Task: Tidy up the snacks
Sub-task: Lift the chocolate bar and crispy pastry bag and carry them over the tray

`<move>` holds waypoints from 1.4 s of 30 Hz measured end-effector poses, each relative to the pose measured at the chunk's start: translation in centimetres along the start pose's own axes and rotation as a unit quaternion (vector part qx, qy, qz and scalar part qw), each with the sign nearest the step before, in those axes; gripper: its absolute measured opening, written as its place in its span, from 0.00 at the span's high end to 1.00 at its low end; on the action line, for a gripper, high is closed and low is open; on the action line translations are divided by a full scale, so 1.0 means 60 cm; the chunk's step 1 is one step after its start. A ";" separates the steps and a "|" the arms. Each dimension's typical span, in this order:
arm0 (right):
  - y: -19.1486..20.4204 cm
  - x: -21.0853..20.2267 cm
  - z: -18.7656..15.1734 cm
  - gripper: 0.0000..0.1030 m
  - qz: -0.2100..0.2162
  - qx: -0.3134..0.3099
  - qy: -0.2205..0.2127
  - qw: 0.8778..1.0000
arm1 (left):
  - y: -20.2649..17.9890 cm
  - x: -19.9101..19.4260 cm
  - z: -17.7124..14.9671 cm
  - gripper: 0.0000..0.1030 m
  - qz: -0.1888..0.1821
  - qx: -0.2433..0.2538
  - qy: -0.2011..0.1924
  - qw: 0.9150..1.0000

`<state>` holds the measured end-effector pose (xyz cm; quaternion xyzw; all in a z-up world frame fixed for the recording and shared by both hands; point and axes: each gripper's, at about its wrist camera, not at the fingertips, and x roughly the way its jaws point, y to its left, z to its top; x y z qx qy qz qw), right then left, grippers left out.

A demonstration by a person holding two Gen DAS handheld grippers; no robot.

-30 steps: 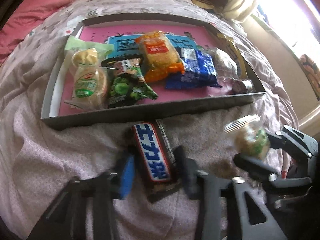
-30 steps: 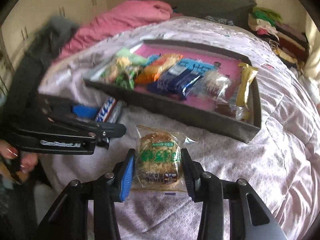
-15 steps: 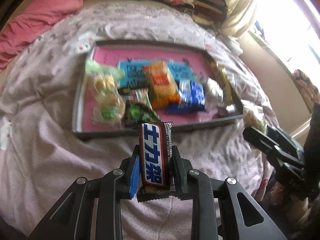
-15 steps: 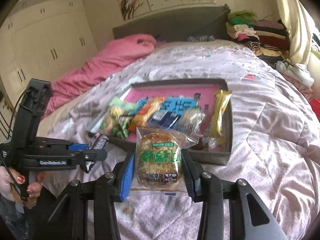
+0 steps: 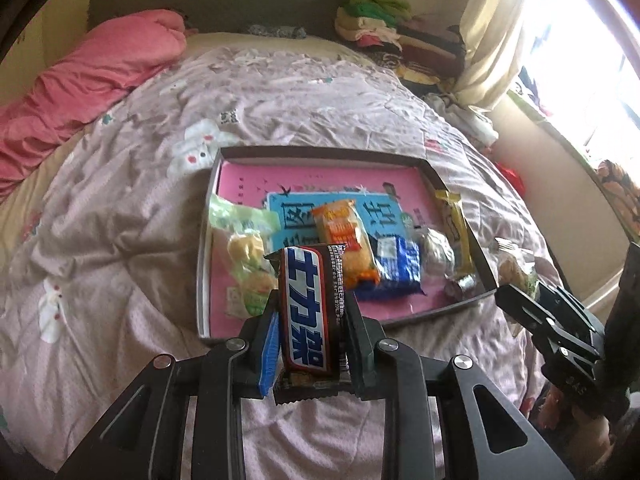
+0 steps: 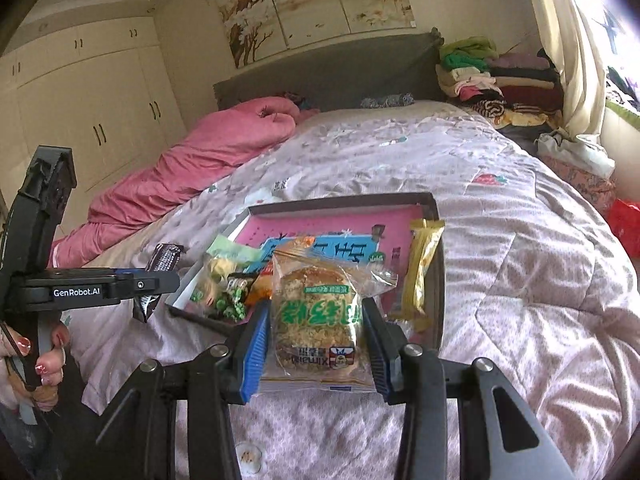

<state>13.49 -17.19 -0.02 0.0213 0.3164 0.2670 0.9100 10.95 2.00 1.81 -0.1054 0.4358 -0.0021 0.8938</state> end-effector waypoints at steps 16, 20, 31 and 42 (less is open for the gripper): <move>-0.007 0.027 0.039 0.57 -0.013 -0.012 -0.020 1.000 | 0.003 0.033 0.027 0.72 0.010 -0.003 -0.005 1.000; -0.011 0.041 0.045 0.57 -0.017 -0.008 -0.020 1.000 | 0.004 0.051 0.030 0.72 0.012 -0.005 0.000 1.000; -0.013 0.069 0.051 0.57 -0.017 -0.001 -0.009 1.000 | 0.009 0.084 0.022 0.72 0.031 0.007 0.010 0.999; -0.004 0.098 0.051 0.57 -0.020 -0.012 0.009 1.000 | 0.020 0.107 0.019 0.72 0.040 0.007 0.022 0.999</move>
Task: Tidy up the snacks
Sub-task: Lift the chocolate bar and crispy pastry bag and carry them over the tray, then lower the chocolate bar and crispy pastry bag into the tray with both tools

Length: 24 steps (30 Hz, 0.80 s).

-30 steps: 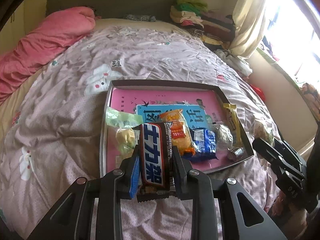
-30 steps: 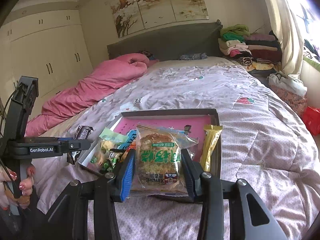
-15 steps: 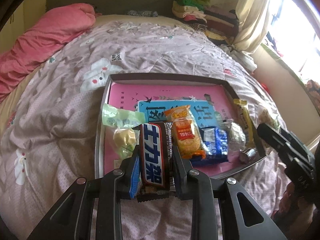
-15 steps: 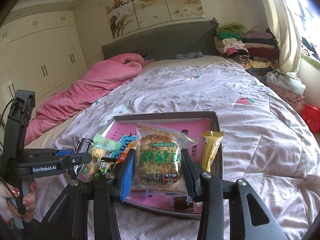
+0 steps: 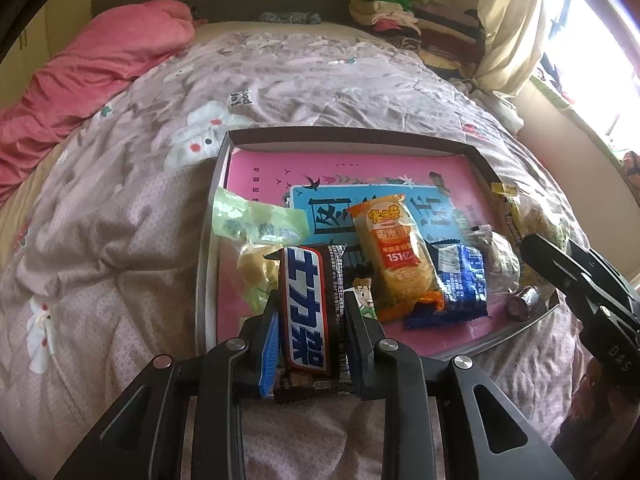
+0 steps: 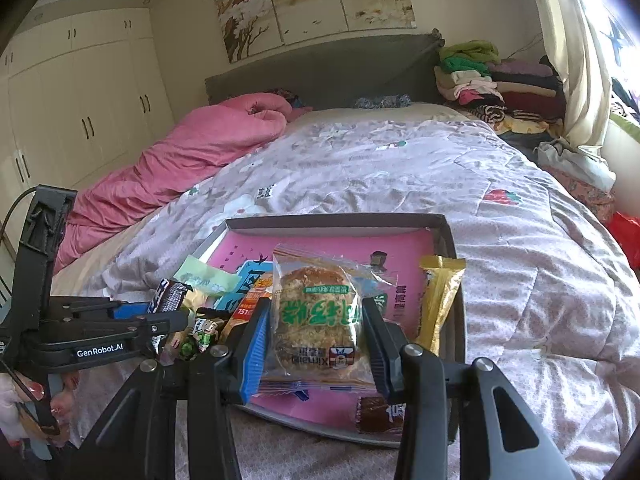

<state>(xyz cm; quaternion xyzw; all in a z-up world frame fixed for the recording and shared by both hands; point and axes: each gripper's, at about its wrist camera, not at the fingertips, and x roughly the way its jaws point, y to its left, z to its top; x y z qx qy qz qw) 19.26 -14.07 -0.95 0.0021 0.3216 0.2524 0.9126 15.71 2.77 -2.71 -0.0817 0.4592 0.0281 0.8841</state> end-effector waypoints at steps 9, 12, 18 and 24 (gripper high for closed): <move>0.006 0.027 -0.005 0.57 -0.003 0.000 0.020 1.000 | 0.003 0.005 -0.001 0.72 0.003 -0.001 0.003 1.000; 0.007 0.033 -0.007 0.57 -0.007 -0.002 0.025 1.000 | 0.005 0.006 -0.001 0.72 0.003 -0.003 0.003 1.000; 0.013 0.042 -0.010 0.57 -0.007 -0.010 0.035 0.999 | 0.006 0.008 0.000 0.72 0.002 -0.005 0.003 1.000; 0.015 0.044 -0.014 0.57 -0.011 -0.014 0.037 0.999 | 0.007 0.008 -0.001 0.72 0.001 -0.006 0.004 1.000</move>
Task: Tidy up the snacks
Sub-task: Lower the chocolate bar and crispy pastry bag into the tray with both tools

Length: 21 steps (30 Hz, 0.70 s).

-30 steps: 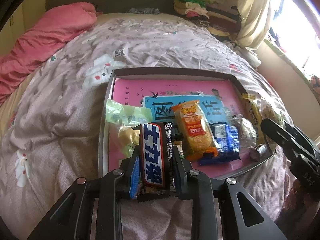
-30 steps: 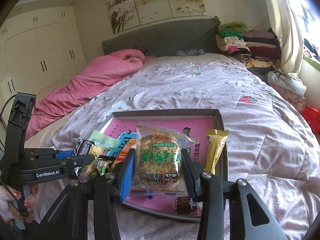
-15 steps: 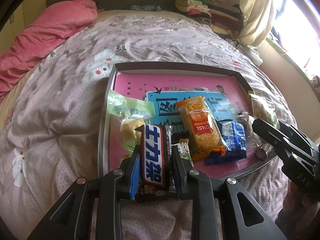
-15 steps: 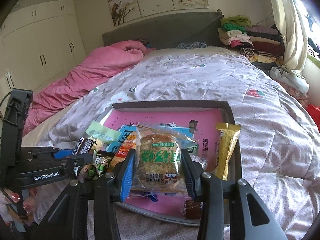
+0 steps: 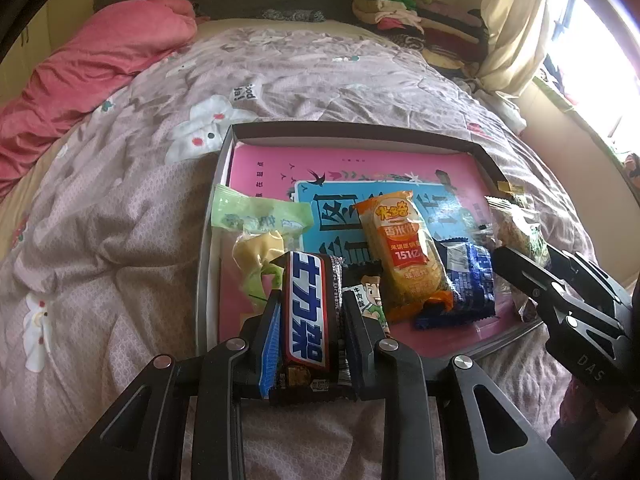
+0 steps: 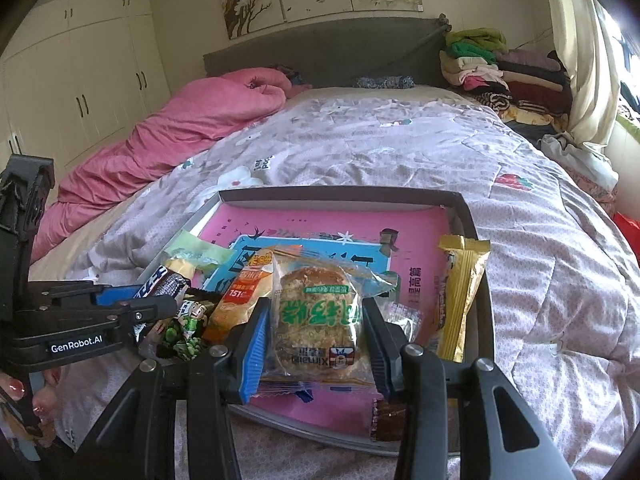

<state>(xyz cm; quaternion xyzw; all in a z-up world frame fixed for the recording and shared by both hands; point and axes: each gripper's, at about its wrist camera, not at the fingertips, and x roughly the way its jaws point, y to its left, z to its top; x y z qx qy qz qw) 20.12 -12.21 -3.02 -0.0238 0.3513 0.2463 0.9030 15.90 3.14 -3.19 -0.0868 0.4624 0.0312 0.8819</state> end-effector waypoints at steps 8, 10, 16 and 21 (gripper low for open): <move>0.017 0.001 0.000 0.57 0.025 -0.014 -0.007 1.000 | 0.000 -0.001 0.000 0.72 0.001 0.000 0.000 1.000; 0.019 0.005 -0.001 0.57 0.023 -0.017 -0.003 1.000 | 0.001 -0.001 0.001 0.72 0.001 -0.001 -0.001 1.000; 0.022 0.015 -0.003 0.56 0.015 -0.021 0.004 1.000 | -0.001 0.001 0.002 0.72 -0.001 0.000 -0.001 1.000; 0.025 0.018 -0.004 0.56 0.010 -0.025 0.008 1.000 | -0.001 0.001 0.001 0.72 -0.001 0.000 -0.001 1.000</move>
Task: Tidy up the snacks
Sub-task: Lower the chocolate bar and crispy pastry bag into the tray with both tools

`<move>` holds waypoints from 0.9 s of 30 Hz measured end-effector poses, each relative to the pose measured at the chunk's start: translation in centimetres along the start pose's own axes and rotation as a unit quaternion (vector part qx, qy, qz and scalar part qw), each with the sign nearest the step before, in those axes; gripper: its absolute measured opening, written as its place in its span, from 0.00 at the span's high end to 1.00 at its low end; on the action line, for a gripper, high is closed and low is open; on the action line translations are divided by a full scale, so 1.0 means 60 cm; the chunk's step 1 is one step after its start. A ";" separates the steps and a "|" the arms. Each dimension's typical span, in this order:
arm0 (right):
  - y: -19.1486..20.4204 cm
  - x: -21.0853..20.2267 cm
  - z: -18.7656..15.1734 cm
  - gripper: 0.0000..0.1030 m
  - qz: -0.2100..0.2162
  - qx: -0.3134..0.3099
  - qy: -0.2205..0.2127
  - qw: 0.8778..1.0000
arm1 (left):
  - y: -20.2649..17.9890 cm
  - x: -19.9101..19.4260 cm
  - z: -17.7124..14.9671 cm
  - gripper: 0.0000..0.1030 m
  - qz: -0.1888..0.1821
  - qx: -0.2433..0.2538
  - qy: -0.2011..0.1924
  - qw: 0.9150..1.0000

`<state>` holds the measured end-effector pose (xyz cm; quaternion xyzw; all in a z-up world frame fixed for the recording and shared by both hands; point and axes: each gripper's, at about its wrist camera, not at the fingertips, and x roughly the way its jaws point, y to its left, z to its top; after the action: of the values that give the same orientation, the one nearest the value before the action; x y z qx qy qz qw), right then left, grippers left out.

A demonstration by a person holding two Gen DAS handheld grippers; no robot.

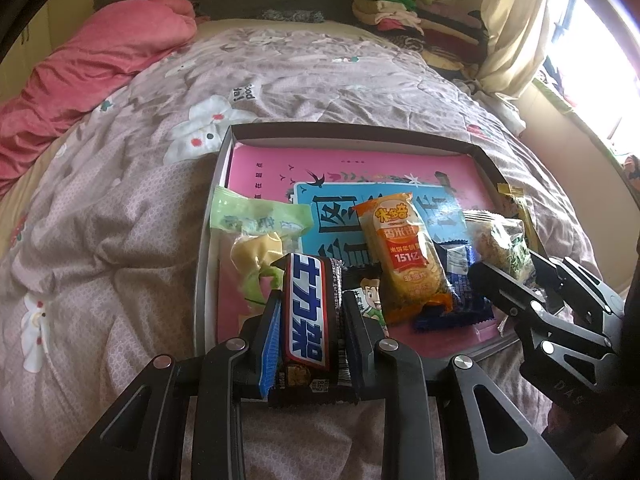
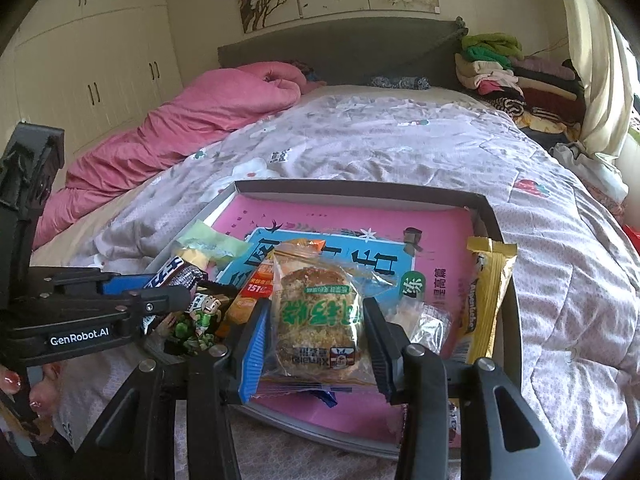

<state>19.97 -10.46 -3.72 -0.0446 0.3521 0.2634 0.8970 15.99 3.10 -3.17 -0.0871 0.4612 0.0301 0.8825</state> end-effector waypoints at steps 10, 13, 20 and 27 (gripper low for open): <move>0.001 -0.004 0.000 0.55 0.004 -0.001 -0.004 1.000 | -0.002 0.000 0.002 0.72 -0.001 0.001 -0.001 1.000; 0.001 -0.006 0.001 0.55 0.004 -0.001 -0.006 1.000 | -0.003 0.000 0.003 0.72 -0.001 0.001 -0.002 1.000; -0.001 -0.015 0.000 0.55 0.008 0.000 -0.011 1.000 | -0.003 -0.002 0.003 0.72 -0.003 0.002 -0.007 1.000; -0.001 -0.025 -0.003 0.55 0.016 -0.001 -0.013 1.000 | -0.004 -0.002 0.003 0.72 -0.005 0.001 -0.008 1.000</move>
<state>18.97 -11.19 -2.86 -0.0364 0.3409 0.2781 0.8973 16.12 2.93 -2.93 -0.0885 0.4538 0.0261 0.8863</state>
